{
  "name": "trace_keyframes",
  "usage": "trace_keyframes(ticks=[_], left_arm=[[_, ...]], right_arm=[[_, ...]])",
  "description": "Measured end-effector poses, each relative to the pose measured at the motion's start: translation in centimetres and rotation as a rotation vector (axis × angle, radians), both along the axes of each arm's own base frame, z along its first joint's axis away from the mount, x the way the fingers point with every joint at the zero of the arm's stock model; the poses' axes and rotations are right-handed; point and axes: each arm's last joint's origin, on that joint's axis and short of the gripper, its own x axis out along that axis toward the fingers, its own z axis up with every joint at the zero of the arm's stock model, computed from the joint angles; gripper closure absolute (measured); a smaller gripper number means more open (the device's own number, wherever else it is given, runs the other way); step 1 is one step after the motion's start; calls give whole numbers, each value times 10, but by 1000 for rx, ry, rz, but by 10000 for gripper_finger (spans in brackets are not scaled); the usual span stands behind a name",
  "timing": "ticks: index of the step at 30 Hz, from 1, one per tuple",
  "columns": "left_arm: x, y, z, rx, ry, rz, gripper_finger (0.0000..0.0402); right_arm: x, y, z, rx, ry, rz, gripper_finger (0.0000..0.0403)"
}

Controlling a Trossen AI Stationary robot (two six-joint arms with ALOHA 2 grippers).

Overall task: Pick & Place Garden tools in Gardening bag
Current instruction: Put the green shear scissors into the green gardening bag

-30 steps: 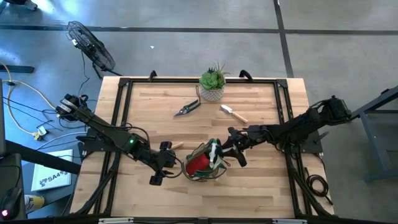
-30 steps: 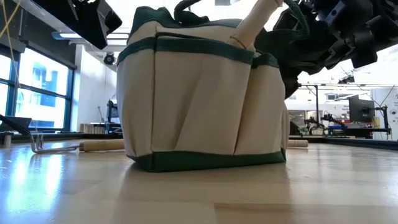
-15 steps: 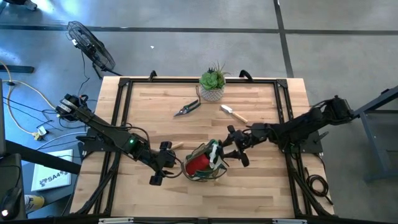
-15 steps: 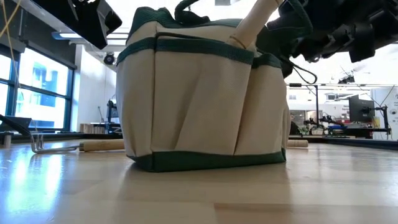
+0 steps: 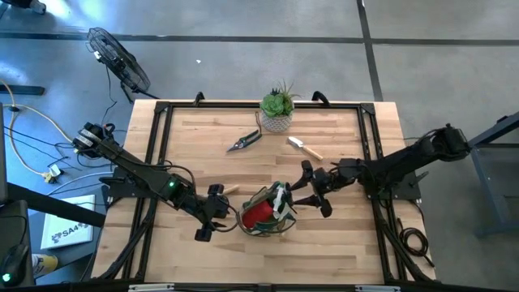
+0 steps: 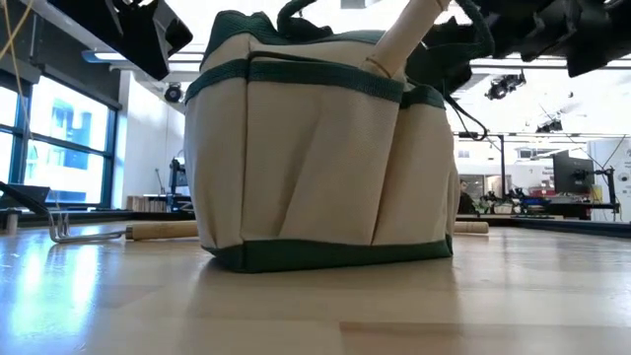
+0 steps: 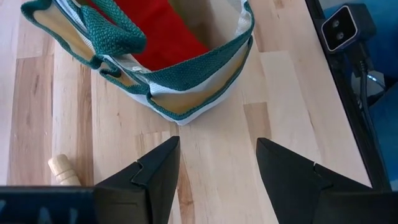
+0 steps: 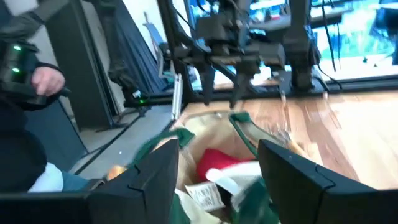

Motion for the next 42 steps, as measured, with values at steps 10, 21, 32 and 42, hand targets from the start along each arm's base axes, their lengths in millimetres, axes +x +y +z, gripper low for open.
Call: trace_keyframes(ticks=[10,21,32,42], left_arm=[[-4,2,-2,-124,95,154,195],[-14,33,-15,-20,252,538,195],[-4,70,-18,148,273,515,195],[15,71,-38,224,311,408,195]], right_arm=[[-20,13,30,-13,-176,117,191],[-32,25,39,25,-205,234,192],[-35,34,36,30,-164,211,192],[-37,41,34,67,-122,235,192]])
